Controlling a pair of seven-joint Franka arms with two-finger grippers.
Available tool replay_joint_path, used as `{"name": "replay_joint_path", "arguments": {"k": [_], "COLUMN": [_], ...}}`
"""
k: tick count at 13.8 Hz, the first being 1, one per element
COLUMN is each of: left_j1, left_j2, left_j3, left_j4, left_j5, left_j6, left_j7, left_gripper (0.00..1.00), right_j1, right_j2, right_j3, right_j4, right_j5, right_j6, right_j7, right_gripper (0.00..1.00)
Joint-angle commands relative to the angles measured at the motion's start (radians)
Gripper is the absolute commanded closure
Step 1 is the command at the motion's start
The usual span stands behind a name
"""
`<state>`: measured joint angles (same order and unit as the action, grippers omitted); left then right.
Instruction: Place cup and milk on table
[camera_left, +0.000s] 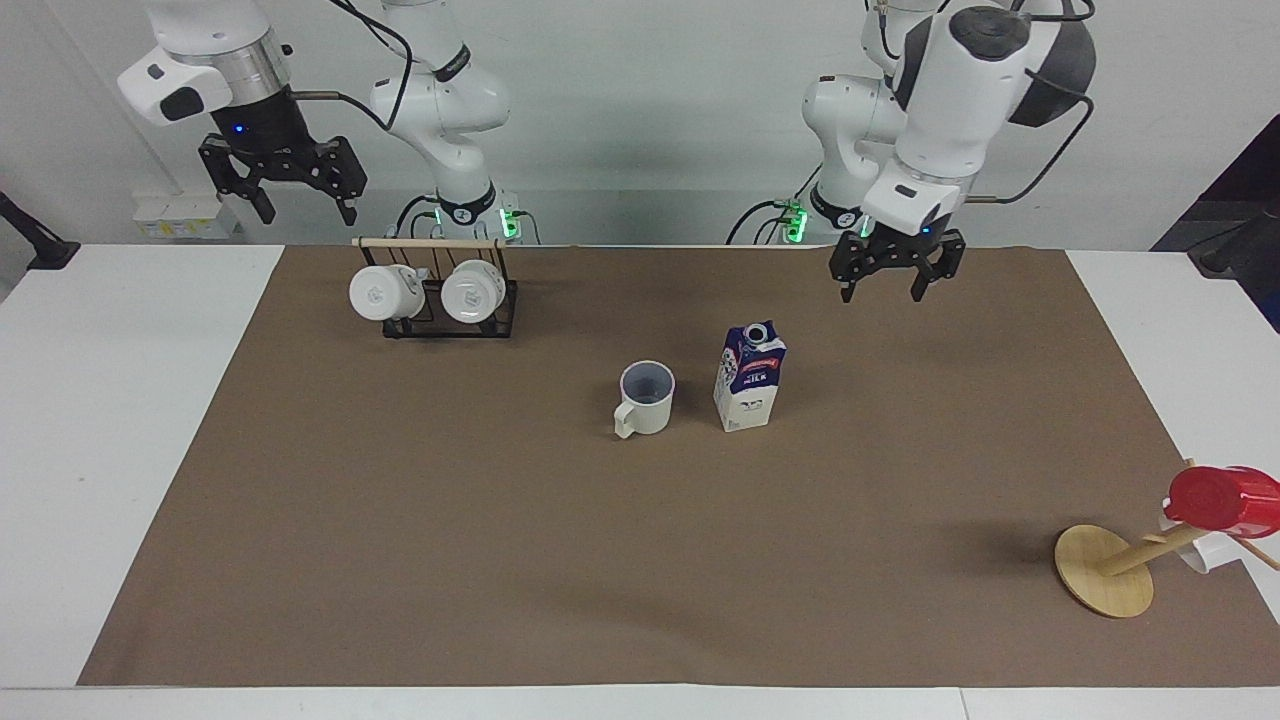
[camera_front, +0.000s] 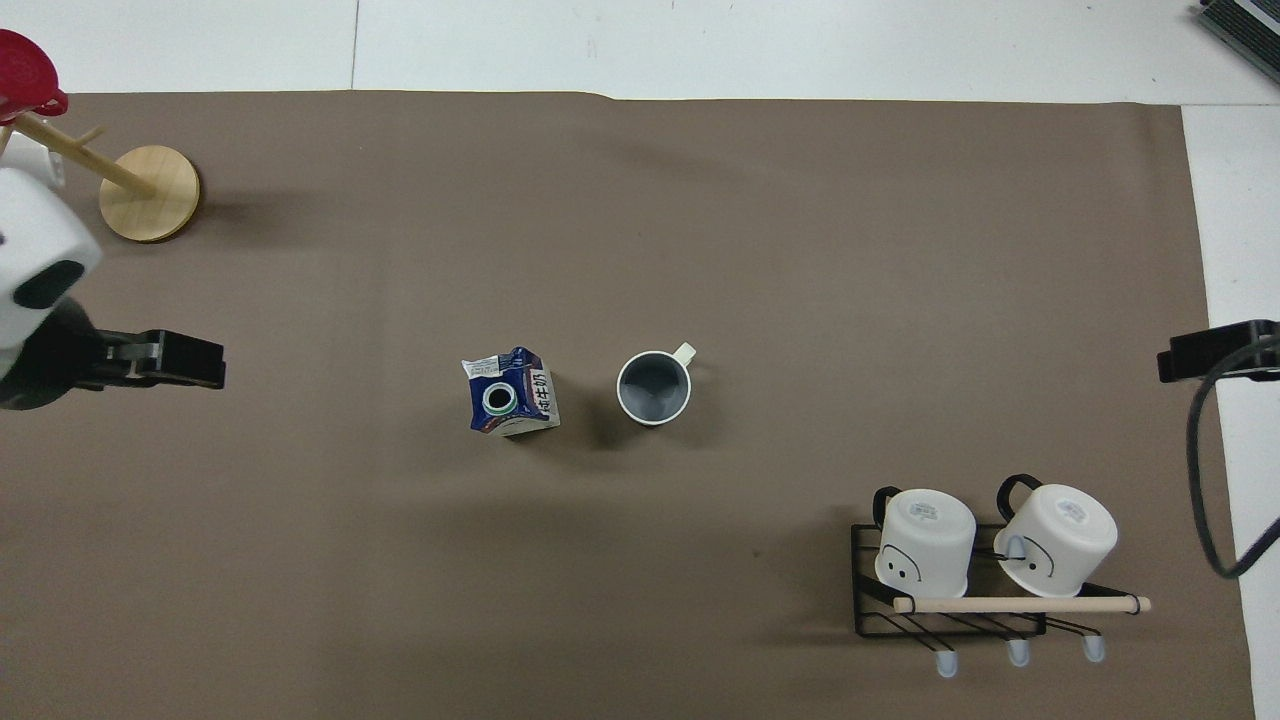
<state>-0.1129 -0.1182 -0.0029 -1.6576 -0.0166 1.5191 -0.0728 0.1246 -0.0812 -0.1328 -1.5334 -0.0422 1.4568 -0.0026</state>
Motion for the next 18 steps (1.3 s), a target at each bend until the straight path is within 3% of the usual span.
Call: {"name": "replay_joint_path", "arguments": {"k": [1,18], "left_j1": [0.03,0.039], "left_j2": [0.026,0.018], "left_j3": [-0.011,0.004], "left_j4": [0.085,0.076], "left_j5": [0.0,-0.002], "left_j6": [-0.095,-0.097], "left_j7": [0.021,0.022], "left_gripper": [0.0,0.0], "right_j1": [-0.002,0.0], "right_j2": [-0.022,-0.009], "right_j3": [0.004,0.01], "right_j4": [-0.027,-0.014], "right_j5": [0.007,0.005], "right_j6": [0.011,0.023], "right_j7": [0.0,0.078], "right_gripper": [0.0,0.0]}}
